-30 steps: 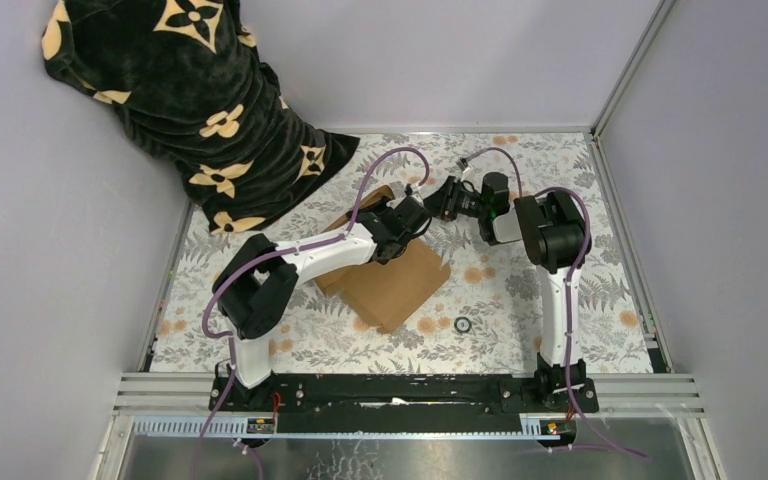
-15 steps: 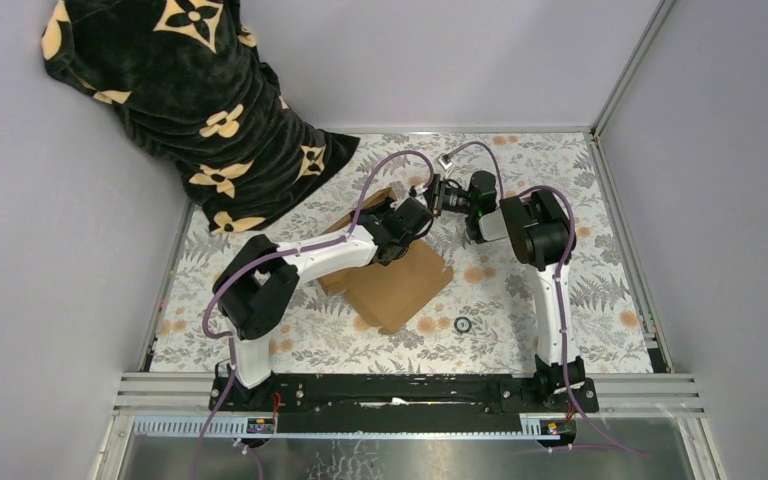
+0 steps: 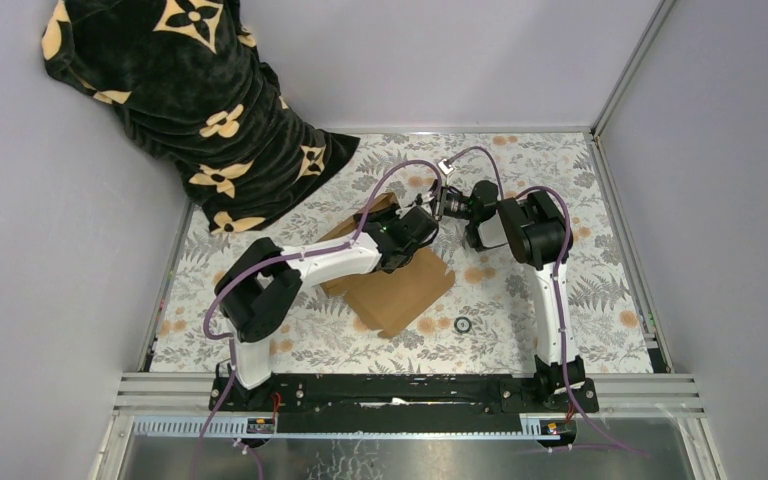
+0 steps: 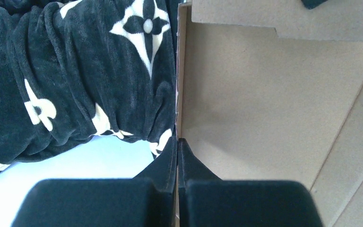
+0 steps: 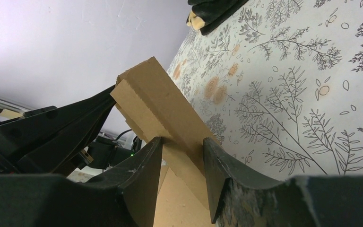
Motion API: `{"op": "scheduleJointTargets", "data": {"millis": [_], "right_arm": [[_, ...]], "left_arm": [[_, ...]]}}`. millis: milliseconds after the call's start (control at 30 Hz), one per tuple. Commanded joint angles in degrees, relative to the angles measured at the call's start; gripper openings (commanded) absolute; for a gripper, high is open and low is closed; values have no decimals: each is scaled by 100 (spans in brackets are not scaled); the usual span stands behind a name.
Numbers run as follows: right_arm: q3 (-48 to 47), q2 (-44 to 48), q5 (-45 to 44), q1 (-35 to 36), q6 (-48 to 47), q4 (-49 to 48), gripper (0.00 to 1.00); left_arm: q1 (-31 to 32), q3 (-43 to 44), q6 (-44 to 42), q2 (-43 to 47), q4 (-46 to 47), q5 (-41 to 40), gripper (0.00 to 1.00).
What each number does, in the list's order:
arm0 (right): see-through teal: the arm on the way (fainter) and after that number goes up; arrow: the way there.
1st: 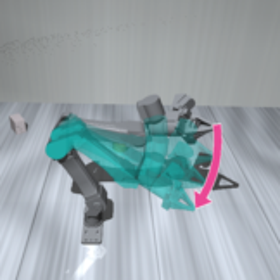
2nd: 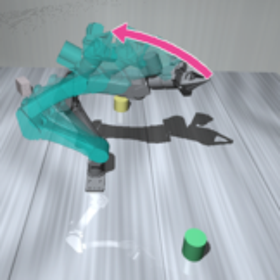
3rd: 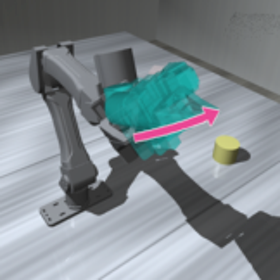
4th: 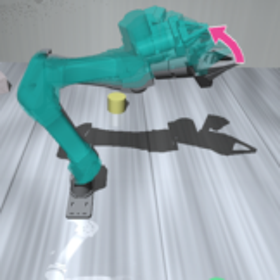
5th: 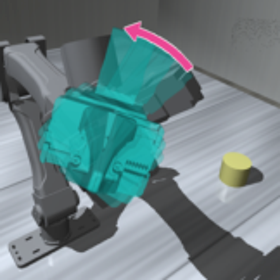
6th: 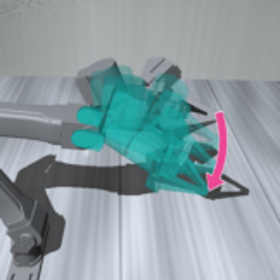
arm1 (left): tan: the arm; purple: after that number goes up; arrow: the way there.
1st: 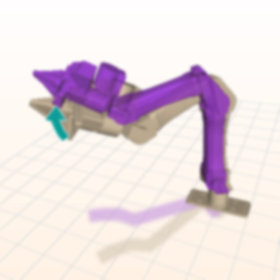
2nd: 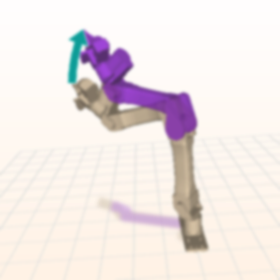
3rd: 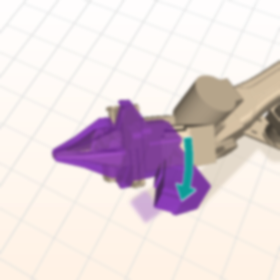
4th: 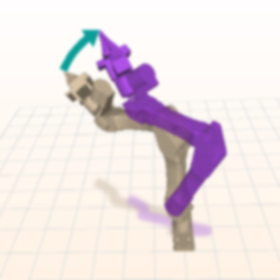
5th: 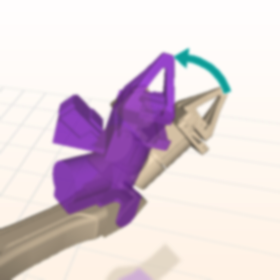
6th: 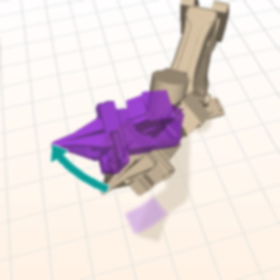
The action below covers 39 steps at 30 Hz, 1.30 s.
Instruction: Fold the paper box
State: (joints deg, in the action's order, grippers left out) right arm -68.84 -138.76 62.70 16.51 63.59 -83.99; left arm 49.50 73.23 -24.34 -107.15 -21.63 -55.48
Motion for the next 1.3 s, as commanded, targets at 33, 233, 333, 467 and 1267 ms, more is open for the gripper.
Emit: {"op": "scheduleJointTargets", "data": {"millis": [33,233,333,467,1267], "right_arm": [[51,89,155,54,-7,-496,45],[338,313,98,71,-452,-204,44],[527,487,72,97,-742,-15,45],[687,573,155,107,-757,-194,48],[1637,1111,-256,152,-1664,-176,49]], "left_arm": [[109,-46,-100,121,334,-138,0],[160,-55,-179,154,392,-241,0],[200,-117,-286,180,501,-326,0],[253,-191,-420,234,648,-433,0],[640,-799,-1153,476,1714,-941,0]]}}
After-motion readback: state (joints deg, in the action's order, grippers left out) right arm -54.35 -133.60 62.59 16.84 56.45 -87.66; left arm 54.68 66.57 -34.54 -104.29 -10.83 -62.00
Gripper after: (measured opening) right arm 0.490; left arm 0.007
